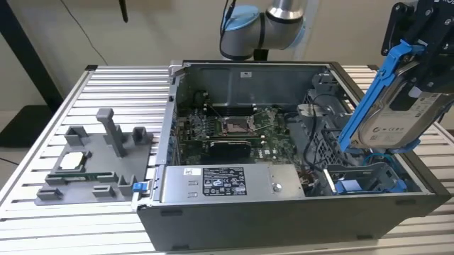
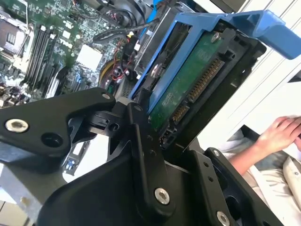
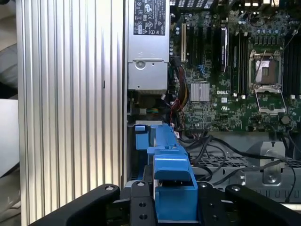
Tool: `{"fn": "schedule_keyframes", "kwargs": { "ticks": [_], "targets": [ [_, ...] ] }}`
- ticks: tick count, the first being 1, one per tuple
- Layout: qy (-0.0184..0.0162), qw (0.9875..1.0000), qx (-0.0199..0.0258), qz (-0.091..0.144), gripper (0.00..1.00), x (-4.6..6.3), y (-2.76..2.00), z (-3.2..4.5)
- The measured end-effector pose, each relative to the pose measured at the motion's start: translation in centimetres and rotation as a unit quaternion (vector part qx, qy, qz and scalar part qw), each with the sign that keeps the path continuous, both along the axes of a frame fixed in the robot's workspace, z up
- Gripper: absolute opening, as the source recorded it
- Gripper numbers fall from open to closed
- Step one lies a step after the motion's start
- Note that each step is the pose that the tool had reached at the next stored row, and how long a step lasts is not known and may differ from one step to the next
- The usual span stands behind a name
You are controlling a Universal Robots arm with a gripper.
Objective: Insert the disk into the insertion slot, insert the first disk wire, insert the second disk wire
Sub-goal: 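Insert the disk into the insertion slot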
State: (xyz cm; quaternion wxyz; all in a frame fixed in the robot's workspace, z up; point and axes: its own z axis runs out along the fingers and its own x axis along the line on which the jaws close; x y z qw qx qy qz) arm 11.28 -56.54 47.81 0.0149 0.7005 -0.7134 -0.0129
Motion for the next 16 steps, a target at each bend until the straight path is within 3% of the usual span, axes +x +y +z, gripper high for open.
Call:
{"fn": "schedule_keyframes", "kwargs": {
  "ticks": [16],
  "targets": [
    [0.0000,1.0000,0.0002,0.000,0.00,0.0,-0.45,-2.32]
  ]
}}
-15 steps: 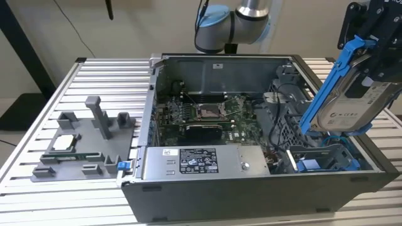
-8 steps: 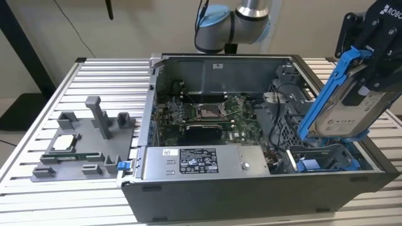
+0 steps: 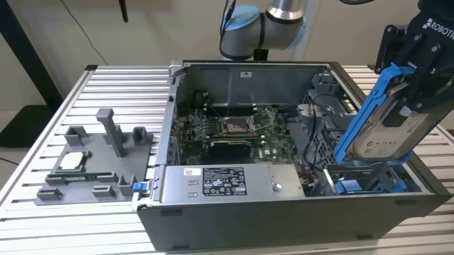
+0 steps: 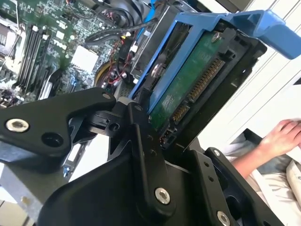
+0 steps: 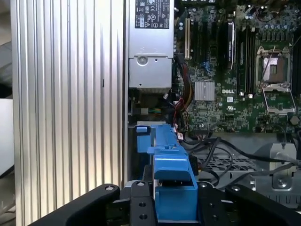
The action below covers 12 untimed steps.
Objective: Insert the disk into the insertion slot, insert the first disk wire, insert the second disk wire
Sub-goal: 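Insert the disk into the insertion slot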
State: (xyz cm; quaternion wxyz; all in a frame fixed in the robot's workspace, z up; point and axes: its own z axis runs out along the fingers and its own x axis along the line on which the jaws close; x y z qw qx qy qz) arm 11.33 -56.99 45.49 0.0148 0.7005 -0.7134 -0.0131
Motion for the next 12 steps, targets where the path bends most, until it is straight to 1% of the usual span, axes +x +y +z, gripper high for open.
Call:
{"fn": "schedule_keyframes", "kwargs": {
  "ticks": [12],
  "targets": [
    [0.0000,1.0000,0.0000,0.000,0.00,0.0,-0.01,-1.28]
  ]
}}
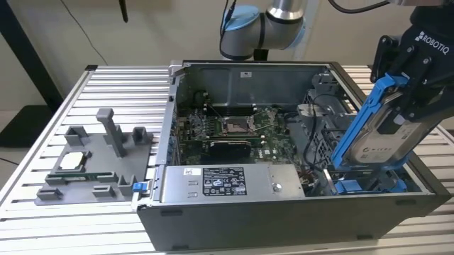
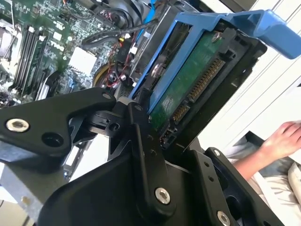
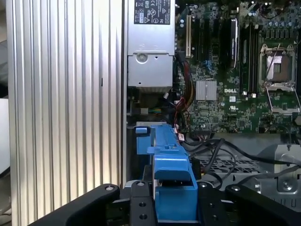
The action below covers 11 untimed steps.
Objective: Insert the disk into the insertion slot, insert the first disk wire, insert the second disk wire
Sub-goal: 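Insert the disk into the insertion slot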
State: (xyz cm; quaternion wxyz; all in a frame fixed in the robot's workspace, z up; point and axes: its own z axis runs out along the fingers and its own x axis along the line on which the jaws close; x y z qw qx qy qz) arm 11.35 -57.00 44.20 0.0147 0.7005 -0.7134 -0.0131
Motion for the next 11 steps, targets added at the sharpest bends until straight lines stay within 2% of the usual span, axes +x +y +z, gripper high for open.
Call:
{"fn": "schedule_keyframes", "kwargs": {
  "ticks": [11],
  "targets": [
    [0.0000,1.0000,-0.0001,0.001,0.00,0.18,0.00,-0.91]
  ]
}}
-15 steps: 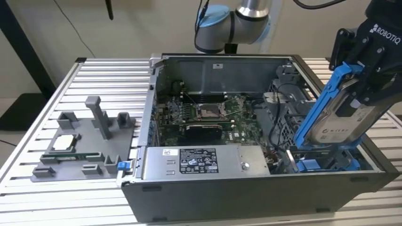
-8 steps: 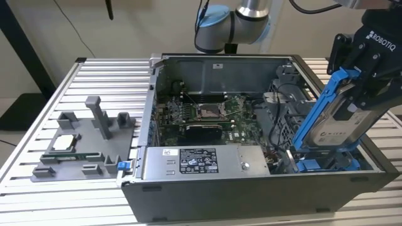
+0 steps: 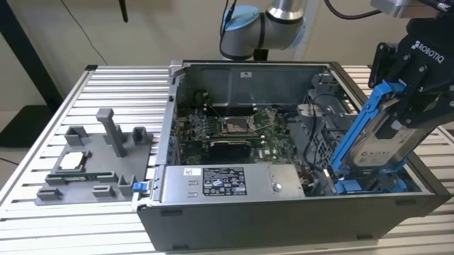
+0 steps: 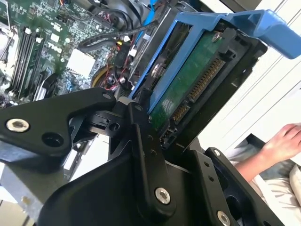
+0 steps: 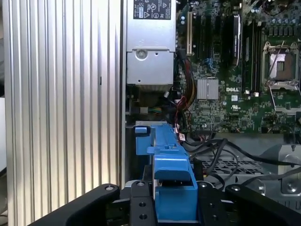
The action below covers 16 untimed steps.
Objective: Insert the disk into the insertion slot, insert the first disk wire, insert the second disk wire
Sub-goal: 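Insert the disk into the insertion slot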
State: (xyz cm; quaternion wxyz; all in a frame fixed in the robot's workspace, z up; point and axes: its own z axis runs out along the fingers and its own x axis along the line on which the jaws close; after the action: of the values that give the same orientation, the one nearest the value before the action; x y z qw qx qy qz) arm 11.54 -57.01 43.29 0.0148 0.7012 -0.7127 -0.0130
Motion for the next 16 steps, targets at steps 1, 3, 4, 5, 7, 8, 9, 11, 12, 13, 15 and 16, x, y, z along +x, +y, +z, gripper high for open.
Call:
{"fn": "schedule_keyframes", "kwargs": {
  "ticks": [1,3,4,5,7,8,9,11,12,13,15,16],
  "targets": [
    [0.0000,1.0000,0.0000,0.000,0.00,0.01,0.00,0.00],
    [0.0000,1.0000,0.0000,0.000,0.00,0.01,0.00,-0.01],
    [0.0000,1.0000,0.0001,0.001,0.00,0.01,0.00,-0.02],
    [0.0000,1.0000,0.0001,0.001,0.00,0.01,0.00,-0.09],
    [0.0000,1.0000,0.0001,0.001,0.00,0.01,0.00,-0.12],
    [0.0000,1.0000,0.0001,0.001,0.00,0.01,0.00,-0.14],
    [0.0000,1.0000,0.0001,0.001,0.00,0.01,0.00,-0.16],
    [0.0000,1.0000,0.0001,0.001,0.00,0.01,0.00,-0.19],
    [0.0000,1.0000,0.0000,0.001,0.00,0.01,0.00,-0.20],
    [0.0000,1.0000,0.0001,0.001,0.00,0.01,0.00,-0.21],
    [0.0000,1.0000,0.0001,0.001,0.00,0.01,0.00,-0.24],
    [0.0000,1.0000,0.0001,0.001,0.00,0.01,0.00,-0.26]
  ]
}}
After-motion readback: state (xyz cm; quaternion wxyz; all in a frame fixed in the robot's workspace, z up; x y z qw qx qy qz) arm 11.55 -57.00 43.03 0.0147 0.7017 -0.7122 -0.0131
